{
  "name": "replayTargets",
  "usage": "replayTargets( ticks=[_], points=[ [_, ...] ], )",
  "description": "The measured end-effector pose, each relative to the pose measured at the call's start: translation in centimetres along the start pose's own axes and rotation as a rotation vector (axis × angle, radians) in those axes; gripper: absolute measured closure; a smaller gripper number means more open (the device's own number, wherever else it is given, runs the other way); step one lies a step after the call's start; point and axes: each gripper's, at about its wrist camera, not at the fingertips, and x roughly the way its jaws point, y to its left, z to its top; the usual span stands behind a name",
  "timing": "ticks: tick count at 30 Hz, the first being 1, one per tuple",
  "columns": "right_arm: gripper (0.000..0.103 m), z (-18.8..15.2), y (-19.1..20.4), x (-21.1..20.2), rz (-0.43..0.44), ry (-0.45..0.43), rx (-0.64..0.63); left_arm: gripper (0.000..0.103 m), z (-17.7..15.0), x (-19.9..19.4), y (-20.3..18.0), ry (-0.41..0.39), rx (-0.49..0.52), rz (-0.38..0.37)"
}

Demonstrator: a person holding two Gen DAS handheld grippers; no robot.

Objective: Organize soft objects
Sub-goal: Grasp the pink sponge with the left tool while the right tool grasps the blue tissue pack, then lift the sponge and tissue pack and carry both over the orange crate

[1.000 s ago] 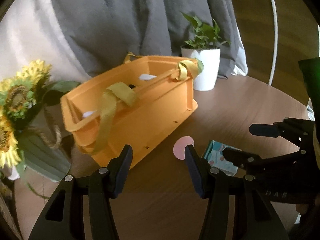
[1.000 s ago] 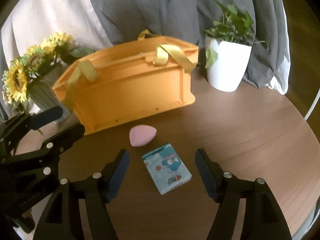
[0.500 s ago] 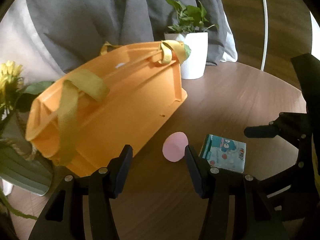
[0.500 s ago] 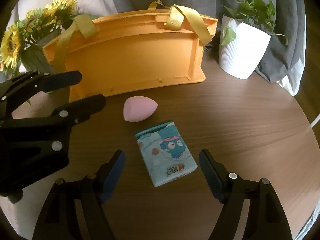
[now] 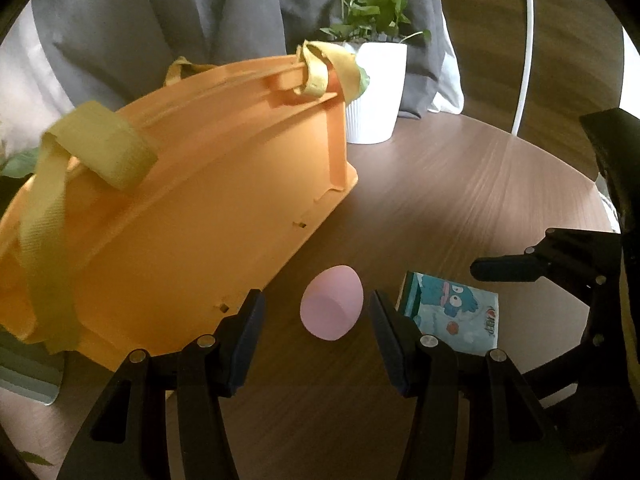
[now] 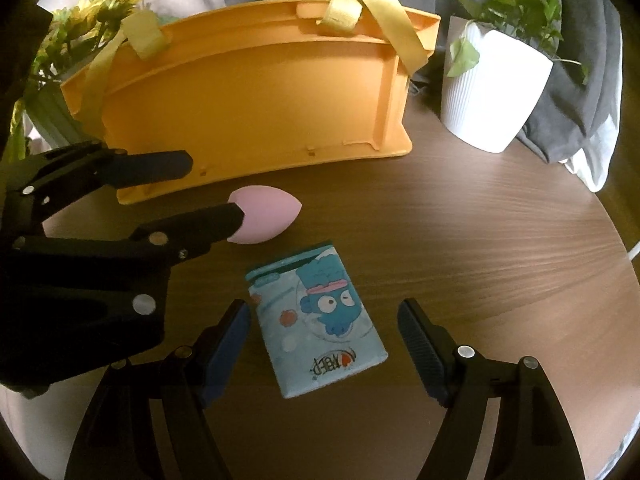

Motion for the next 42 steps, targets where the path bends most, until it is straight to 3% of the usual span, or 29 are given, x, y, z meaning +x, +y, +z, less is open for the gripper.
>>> replayTargets(
  ticks=[8,10,14,17,42],
  points=[
    [0.027,0.2,-0.1,0.7,0.036,-0.005,0.012,0.050,0.0,1.9,0.2,0.034,-0.012,-0.040],
    [0.033,0.2,-0.1,0.9,0.041,-0.004,0.012,0.052,0.0,2.2,0.2,0.043,-0.013,-0.052],
    [0.037,0.2,-0.3,1.0,0.054,-0.004,0.023,0.065,0.2,2.6,0.3,0.056,-0.016,-0.063],
    [0.038,0.3,-0.6,1.1,0.059,-0.008,0.037,0.067,0.3,2.7,0.2,0.053,-0.016,-0.066],
    [0.039,-0.8,-1.5,-2.1,0.064,-0.090,0.077,0.069,-0.6,-4.6,-1.2,-0.022,-0.134,0.146]
  ],
)
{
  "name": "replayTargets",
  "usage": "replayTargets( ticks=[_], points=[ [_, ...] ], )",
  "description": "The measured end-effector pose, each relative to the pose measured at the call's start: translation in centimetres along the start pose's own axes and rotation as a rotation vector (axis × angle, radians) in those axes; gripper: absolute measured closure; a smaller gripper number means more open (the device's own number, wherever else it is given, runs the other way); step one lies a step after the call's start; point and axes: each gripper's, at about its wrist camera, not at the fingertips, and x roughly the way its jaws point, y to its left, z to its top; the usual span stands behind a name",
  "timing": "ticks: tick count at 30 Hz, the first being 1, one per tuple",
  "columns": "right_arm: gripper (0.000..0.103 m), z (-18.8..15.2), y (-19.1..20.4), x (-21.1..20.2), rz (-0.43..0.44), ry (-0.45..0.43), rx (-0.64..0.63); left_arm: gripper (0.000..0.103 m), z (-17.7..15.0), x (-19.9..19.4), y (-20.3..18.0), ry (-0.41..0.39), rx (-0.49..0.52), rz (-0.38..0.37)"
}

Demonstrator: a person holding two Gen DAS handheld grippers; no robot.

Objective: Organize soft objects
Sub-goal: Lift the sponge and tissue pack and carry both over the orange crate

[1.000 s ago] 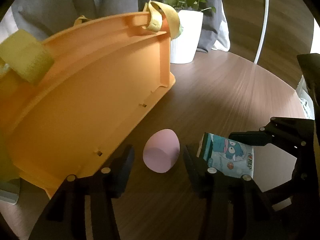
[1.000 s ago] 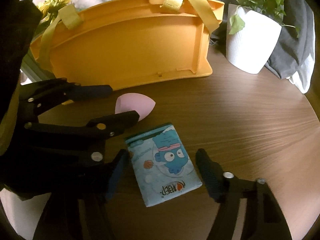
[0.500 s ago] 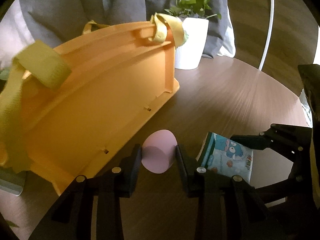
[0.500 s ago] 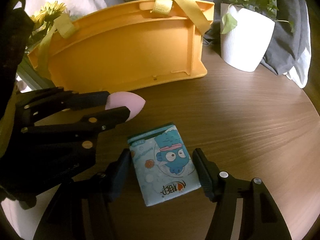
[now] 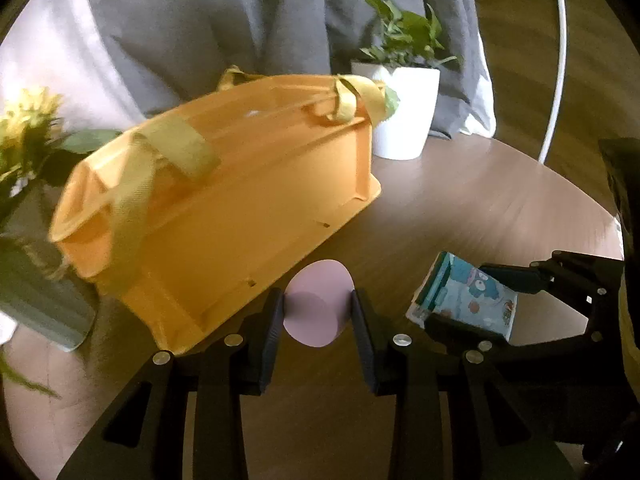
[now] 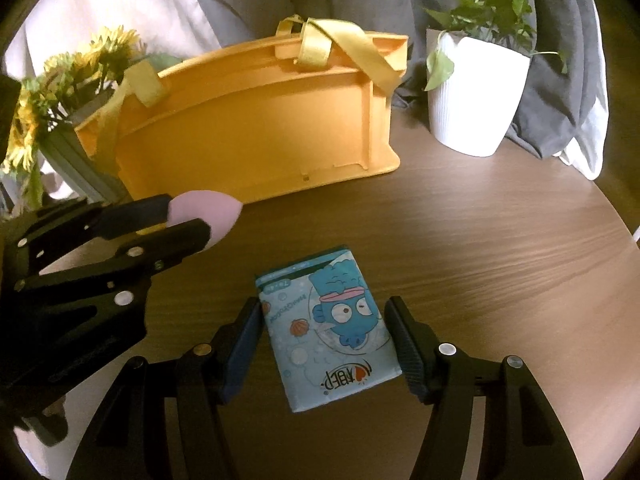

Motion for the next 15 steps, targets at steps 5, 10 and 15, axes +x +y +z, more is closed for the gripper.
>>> replayTargets(
  ticks=[5,10,15],
  points=[
    [0.039,0.2,-0.2,-1.3,0.020,-0.029,-0.006,0.069,-0.3,-2.1,-0.4,-0.012,-0.066,0.038],
    [0.039,0.7,-0.6,-3.1,0.051,-0.069,-0.033,0.069,-0.3,-4.5,-0.9,-0.035,-0.155,0.084],
    [0.039,1.2,-1.1,-5.2,0.087,-0.110,-0.053,0.069,0.0,-6.8,-1.5,-0.064,-0.233,0.131]
  ],
)
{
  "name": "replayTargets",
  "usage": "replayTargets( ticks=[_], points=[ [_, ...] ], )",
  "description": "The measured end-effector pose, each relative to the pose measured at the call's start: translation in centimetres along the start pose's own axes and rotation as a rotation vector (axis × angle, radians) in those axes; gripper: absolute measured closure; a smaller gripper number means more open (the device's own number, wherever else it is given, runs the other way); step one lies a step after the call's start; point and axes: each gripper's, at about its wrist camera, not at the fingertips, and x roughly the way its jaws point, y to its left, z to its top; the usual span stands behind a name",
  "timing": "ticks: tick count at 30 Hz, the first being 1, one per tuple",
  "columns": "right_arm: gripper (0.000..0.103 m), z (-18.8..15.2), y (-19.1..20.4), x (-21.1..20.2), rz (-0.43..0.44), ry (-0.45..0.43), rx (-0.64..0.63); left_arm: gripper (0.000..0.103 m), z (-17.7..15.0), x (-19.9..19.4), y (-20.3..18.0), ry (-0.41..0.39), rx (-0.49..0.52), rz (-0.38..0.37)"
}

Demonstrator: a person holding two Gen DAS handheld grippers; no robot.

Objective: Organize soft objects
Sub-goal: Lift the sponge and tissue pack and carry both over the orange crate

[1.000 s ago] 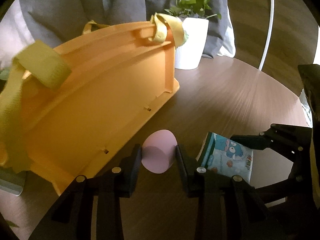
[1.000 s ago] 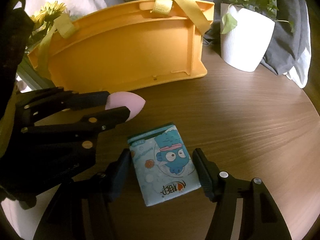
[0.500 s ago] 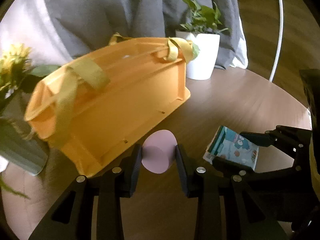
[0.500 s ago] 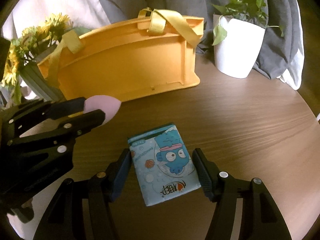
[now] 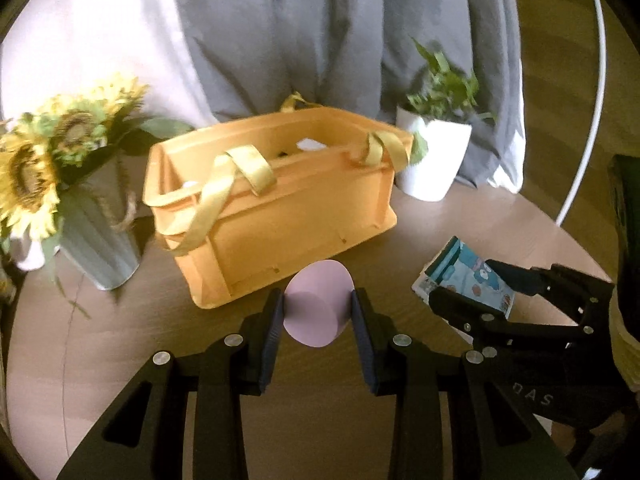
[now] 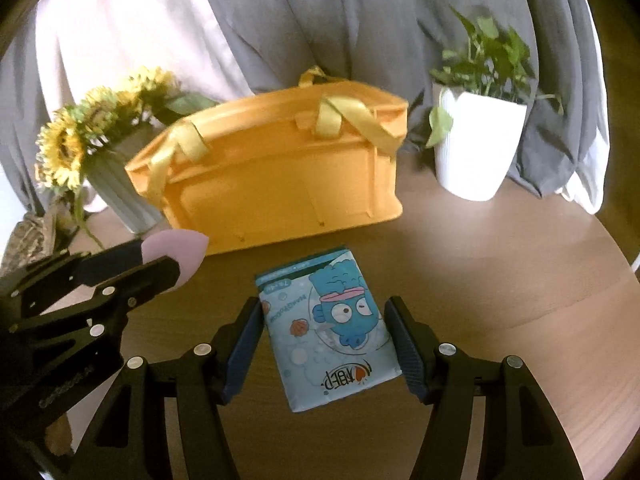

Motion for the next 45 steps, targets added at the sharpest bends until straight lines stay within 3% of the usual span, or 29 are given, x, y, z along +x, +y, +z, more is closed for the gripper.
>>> replayTargets(
  ticks=[12,25,34,45],
  points=[
    [0.039,3.5,-1.5,-4.0,0.090,-0.099,-0.039,0.069,2.1,-4.8,-1.8,-0.111,-0.083,0.111],
    [0.039,7.0,-2.2,-6.5,0.165,-0.214,-0.069,0.069,5.2,-7.6,-2.3,-0.241,-0.133,0.189],
    [0.039,9.9,-2.3,-7.3,0.196,-0.301,-0.078,0.069,8.0,-8.4,-2.3,-0.334,-0.119,0.225],
    [0.039,13.4,-2.7,-6.2,0.231,-0.357,-0.086,0.069,11.1,-6.9,-1.6,-0.378,-0.120,0.253]
  ],
)
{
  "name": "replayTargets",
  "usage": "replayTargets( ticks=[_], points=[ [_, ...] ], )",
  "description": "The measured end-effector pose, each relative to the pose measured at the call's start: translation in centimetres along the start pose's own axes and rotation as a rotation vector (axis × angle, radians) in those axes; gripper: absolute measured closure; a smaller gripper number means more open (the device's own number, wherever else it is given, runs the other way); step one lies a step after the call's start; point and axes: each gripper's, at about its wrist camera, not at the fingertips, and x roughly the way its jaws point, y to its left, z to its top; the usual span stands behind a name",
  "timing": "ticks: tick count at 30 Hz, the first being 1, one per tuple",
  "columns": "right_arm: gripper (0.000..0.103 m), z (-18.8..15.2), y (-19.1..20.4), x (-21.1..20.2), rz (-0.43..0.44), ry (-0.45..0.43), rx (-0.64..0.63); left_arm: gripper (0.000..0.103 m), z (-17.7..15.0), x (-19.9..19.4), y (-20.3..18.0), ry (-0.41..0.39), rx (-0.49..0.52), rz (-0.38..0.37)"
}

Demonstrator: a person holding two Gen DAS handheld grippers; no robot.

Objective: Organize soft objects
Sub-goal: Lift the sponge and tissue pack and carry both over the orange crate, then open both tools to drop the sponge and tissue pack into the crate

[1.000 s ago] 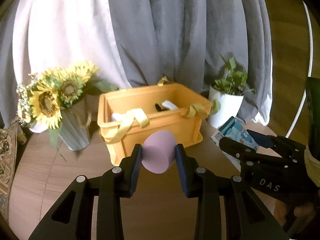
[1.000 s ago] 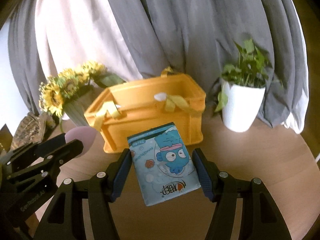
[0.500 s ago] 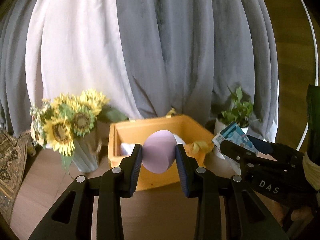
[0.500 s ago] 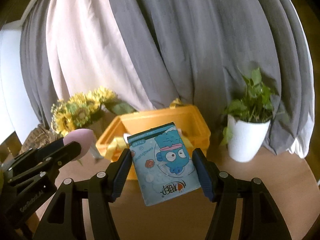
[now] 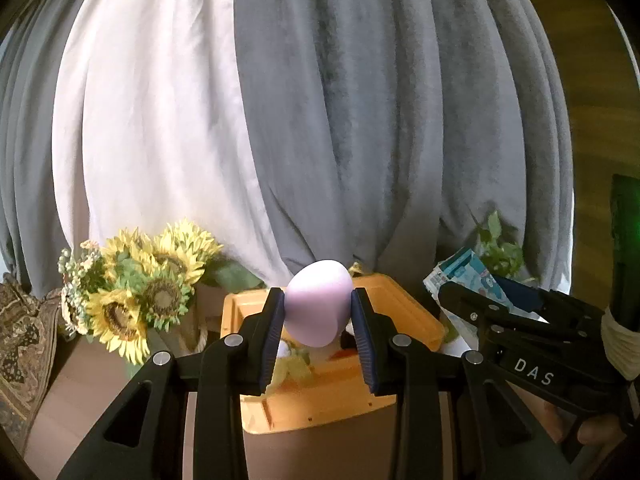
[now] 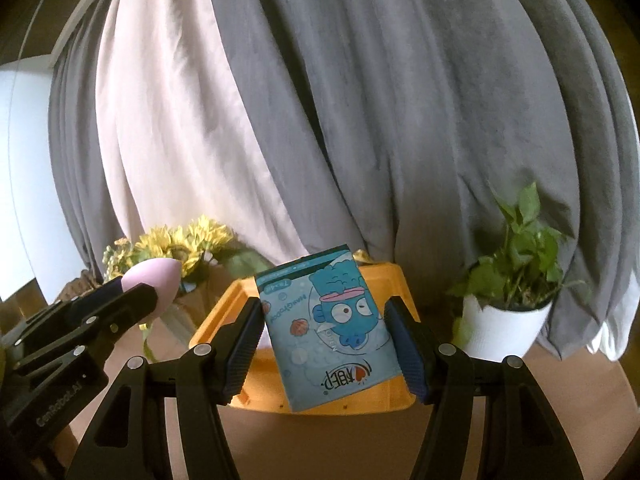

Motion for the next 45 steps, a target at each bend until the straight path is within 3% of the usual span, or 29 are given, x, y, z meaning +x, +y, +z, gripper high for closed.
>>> replayTargets(
  ticks=[17,33,45],
  points=[
    [0.039,2.1,-1.3,7.2,0.029,0.029,0.015,0.069,0.5,8.1,1.5,0.056,-0.019,0.017],
    [0.039,0.9,-3.0,16.0,0.016,0.142,0.005,0.069,-2.2,15.8,2.3,0.178,-0.039,0.008],
    [0.038,-0.6,-4.0,19.8,0.020,0.216,0.013,0.065,-3.8,19.3,2.8,0.232,-0.048,-0.019]
  ],
)
